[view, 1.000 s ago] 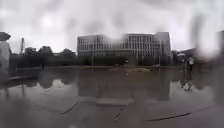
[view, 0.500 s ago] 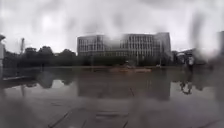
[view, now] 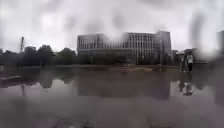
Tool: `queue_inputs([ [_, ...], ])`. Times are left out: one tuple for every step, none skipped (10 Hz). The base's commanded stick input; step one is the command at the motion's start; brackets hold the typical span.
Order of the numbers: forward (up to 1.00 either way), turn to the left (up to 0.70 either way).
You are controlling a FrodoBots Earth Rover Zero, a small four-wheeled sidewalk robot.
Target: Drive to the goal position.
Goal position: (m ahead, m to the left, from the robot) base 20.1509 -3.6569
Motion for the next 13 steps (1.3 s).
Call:
queue_inputs([
  [0.70, 0.35],
  [0.70, 0.24],
  [0.70, 0.00],
  [0.70, 0.00],
  [0.70, 0.00],
  [0.70, 0.00],
  [0.70, 0.00],
  [0.70, 0.00],
  [0.70, 0.00],
  [0.70, 0.00],
  [0.70, 0.00],
  [0.70, 0.00],
  [0.70, 0.00],
])
